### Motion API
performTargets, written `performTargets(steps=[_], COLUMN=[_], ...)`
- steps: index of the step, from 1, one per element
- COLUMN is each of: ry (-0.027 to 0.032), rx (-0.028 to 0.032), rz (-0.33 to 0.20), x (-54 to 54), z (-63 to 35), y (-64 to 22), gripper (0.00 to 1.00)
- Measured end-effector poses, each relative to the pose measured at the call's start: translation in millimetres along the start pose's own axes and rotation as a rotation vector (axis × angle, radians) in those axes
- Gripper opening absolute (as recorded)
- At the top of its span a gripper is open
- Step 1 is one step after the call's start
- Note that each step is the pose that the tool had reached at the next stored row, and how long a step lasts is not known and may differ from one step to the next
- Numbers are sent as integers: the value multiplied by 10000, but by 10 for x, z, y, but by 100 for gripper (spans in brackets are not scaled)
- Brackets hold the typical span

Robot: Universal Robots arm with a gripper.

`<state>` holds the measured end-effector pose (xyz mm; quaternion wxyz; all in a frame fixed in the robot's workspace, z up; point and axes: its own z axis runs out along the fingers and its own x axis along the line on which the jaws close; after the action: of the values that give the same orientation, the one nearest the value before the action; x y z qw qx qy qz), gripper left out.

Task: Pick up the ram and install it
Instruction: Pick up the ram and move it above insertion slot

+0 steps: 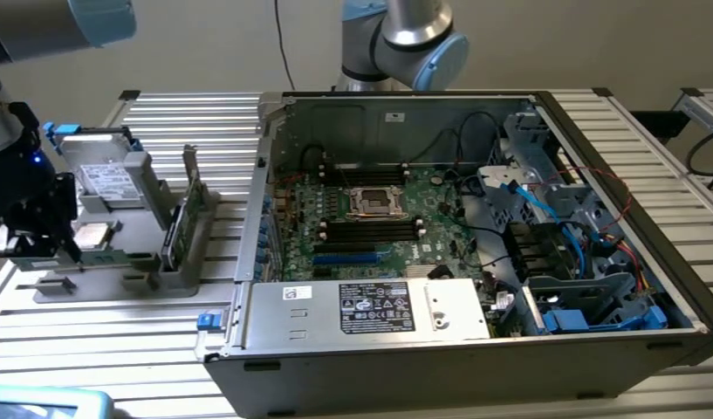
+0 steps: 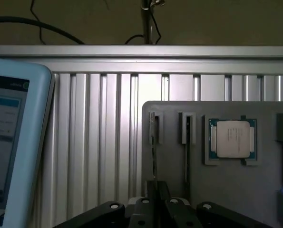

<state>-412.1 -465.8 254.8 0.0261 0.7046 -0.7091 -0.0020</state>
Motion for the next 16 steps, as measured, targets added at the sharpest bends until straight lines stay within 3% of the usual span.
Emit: performTargets(steps=[16], ry=[-34], rx=[-90], rz=[546], x=[16], z=[-253], y=[12], gripper=[14])
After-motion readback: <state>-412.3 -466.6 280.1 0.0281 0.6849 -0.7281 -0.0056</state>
